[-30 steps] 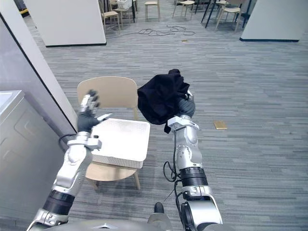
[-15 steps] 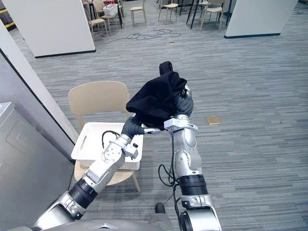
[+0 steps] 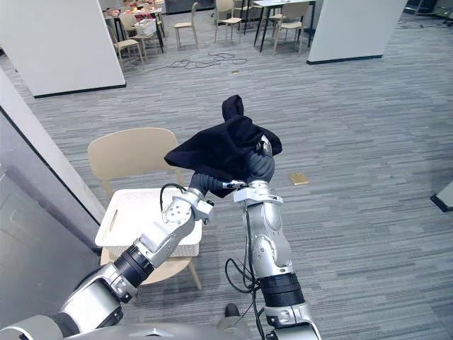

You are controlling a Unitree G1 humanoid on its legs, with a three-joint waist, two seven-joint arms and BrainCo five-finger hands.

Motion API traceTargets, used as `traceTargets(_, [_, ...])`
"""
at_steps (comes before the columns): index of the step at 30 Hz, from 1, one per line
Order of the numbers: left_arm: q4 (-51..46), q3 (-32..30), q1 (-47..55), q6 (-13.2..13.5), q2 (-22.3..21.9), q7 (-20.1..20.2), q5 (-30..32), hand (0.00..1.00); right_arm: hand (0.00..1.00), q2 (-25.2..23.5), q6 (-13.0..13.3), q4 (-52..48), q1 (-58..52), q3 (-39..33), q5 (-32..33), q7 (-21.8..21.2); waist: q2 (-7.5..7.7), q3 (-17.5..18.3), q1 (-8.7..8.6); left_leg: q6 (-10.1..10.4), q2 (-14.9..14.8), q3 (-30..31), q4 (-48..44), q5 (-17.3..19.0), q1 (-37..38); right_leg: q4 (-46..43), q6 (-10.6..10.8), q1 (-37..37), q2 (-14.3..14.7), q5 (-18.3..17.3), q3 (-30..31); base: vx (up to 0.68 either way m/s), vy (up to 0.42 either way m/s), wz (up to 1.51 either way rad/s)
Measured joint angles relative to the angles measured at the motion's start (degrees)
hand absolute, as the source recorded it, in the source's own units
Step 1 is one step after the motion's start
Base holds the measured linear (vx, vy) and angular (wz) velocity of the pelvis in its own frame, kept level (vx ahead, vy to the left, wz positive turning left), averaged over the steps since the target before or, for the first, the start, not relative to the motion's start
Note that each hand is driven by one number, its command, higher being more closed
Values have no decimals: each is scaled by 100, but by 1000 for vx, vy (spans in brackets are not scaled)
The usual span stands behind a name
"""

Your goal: Pick up the laundry basket with both hands and put the clothes into the washing machine.

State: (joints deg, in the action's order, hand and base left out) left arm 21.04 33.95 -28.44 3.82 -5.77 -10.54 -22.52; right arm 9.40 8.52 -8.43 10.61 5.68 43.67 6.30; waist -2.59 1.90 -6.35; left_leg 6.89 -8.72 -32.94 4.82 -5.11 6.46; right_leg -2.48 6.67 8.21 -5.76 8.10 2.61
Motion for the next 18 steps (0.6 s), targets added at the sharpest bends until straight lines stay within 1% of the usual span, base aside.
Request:
traceTargets(5, [-1,-135,-1,7,5,-147,-159,100,100,33,43,-654,-570,170,146,-97,30,36,-36,41,-25,-129,0,39,74,-7,-2,7,27,-2,97,23,21,-13])
traceTargets(8, [-1,-230,-1,9,14,-155,-220,100,100,88,84,-658,-586,271,156,-206,59,62,-68,43,-27,-167,0,43,77,-24,-2,35,38,-2,134,11,11,-6])
traceTargets(15, [-110,-174,-1,57,22,-127,-290,100,100,105,103,-682,-620,285,174,-213,90,83,-64,43,-26,-170,-1,43,80,-34,1,35,34,-5,135,0,0,0])
traceTargets(18, [-284,-120,-1,88,24,-104,-437,100,100,114,142,-933,-817,310,202,-233,91,86,-45,43,-30,-173,-1,43,82,-34,1,35,38,-9,135,0,0,0])
